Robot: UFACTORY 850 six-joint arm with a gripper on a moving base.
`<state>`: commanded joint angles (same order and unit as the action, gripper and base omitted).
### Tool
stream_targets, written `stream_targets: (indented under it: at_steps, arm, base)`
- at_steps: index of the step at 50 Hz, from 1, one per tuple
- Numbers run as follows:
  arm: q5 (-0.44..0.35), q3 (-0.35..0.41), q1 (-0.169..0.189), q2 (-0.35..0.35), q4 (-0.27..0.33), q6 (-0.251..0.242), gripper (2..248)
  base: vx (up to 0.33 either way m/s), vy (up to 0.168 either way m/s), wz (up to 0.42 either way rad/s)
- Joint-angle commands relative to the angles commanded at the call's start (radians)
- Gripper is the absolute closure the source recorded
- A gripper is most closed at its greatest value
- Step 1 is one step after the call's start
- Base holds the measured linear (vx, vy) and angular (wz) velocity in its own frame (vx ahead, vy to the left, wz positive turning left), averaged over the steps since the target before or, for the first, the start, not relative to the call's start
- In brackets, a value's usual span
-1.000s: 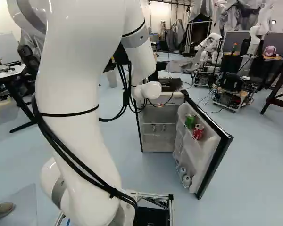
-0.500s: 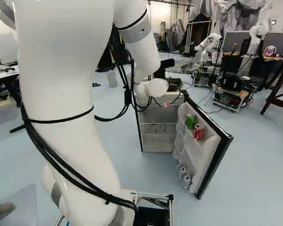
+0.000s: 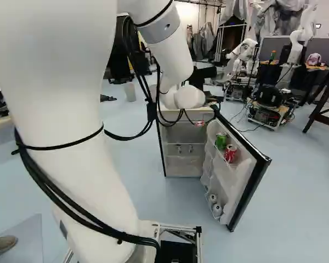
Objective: Grab a drink from the fridge
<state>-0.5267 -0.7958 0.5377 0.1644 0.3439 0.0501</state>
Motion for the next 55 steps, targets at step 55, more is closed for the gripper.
stream_targets:
  at_steps: [55]
  arm:
    - [0.432,-0.133,0.145,0.0,-0.367,0.0,3]
  base:
    - [0.0,0.0,0.0]
